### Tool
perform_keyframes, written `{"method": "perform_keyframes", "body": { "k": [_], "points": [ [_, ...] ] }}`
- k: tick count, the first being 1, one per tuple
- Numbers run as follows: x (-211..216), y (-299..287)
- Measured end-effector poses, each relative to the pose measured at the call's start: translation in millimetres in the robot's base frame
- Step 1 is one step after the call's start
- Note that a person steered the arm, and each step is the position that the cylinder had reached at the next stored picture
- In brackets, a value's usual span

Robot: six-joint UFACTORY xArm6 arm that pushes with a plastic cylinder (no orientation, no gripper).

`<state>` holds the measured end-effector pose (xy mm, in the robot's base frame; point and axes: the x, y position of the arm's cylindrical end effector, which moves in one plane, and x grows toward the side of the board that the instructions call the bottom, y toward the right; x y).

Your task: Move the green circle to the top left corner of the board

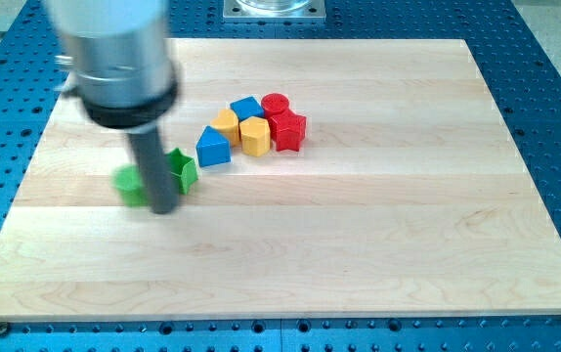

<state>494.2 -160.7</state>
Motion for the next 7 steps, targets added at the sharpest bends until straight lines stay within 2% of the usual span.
{"method": "perform_keyframes", "body": {
  "k": [1,2,3,4,5,6,7],
  "points": [
    [-39.9,-18.0],
    [-4.5,-22.1],
    [8.1,-59.8],
    [-73.0,-59.0],
    [-46.9,-45.4],
    [8.1,-86.6],
    [-45.8,-114.8]
  ]
}}
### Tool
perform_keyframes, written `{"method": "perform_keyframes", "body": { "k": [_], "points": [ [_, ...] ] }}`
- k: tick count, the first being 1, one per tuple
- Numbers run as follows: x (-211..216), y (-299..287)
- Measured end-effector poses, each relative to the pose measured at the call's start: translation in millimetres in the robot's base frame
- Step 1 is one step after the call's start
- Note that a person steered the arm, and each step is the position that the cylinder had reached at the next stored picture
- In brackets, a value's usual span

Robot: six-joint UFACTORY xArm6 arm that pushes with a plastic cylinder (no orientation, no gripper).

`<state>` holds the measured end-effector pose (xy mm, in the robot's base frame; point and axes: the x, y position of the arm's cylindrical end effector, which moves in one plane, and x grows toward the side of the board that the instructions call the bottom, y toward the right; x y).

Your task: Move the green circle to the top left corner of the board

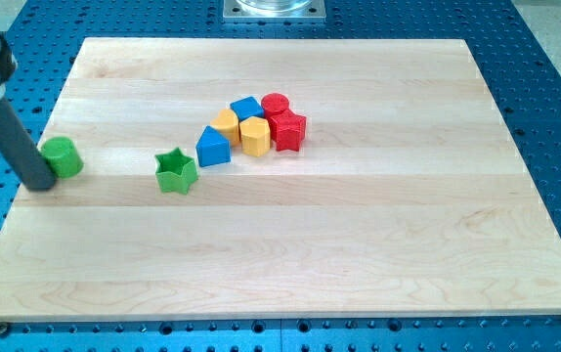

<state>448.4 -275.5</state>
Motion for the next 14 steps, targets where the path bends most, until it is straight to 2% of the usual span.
{"method": "perform_keyframes", "body": {
  "k": [1,2,3,4,5,6,7,8,9,10,11,12,13,14],
  "points": [
    [-68.2,82.3],
    [-64.9,98.2],
    [-91.1,166.1],
    [-160.1,156.2],
    [-95.3,181.3],
    [-64.3,130.1],
    [-110.5,117.2],
    [-123.7,115.5],
    [-134.6,165.8],
    [-154.2,178.3],
    [-197.3,136.2],
    [-185.2,130.2],
    [-210.3,169.4],
    [-254.2,169.3]
  ]
}}
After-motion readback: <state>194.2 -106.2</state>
